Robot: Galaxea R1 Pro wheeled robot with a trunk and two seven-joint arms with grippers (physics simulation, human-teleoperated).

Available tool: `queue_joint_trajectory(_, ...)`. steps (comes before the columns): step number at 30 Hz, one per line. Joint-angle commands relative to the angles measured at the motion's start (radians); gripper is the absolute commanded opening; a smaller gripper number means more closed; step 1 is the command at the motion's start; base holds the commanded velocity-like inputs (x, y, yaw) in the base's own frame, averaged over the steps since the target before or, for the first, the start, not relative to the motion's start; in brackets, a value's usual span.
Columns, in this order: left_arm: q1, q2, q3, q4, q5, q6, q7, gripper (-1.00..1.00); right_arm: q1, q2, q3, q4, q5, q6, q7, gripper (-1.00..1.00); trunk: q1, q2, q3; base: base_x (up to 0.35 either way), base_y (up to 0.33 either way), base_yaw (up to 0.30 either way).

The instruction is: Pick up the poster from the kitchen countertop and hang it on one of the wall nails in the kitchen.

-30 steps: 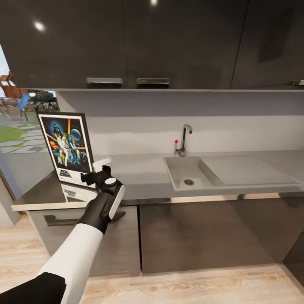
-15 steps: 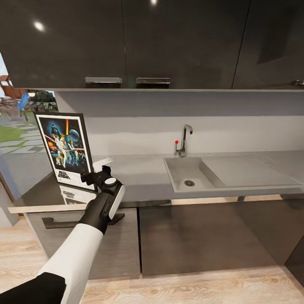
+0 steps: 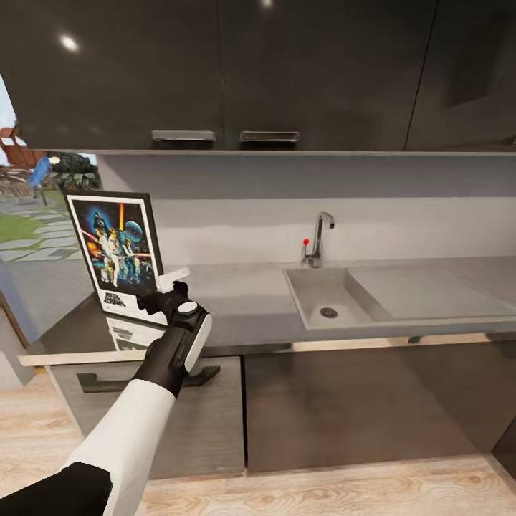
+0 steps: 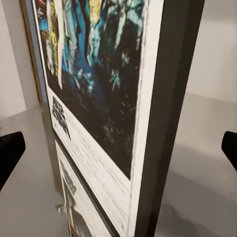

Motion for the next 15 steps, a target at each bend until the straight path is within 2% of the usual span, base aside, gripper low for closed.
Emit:
queue_joint_trajectory(1,-0.001,0.0,-0.002,-0.001,0.004,0.006,0.006,1.0,0.0,0.0,0.001,-0.001,0.001,-0.001,-0.004,1.0,0.0,-0.001,-0.001,0.034,0.058,0.0)
queue_joint_trajectory(10,-0.001,0.0,-0.001,-0.001,0.004,0.006,0.006,1.0,0.0,0.0,0.001,-0.001,0.001,-0.001,-0.004,1.0,0.0,-0.001,-0.001,0.01,0.016,0.0)
queue_joint_trajectory(15,-0.001,0.0,-0.001,-0.001,0.004,0.006,0.006,1.0,0.0,-0.001,0.001,-0.001,0.001,-0.001,-0.004,1.0,0.0,-0.001,-0.001,0.189,-0.026,0.0)
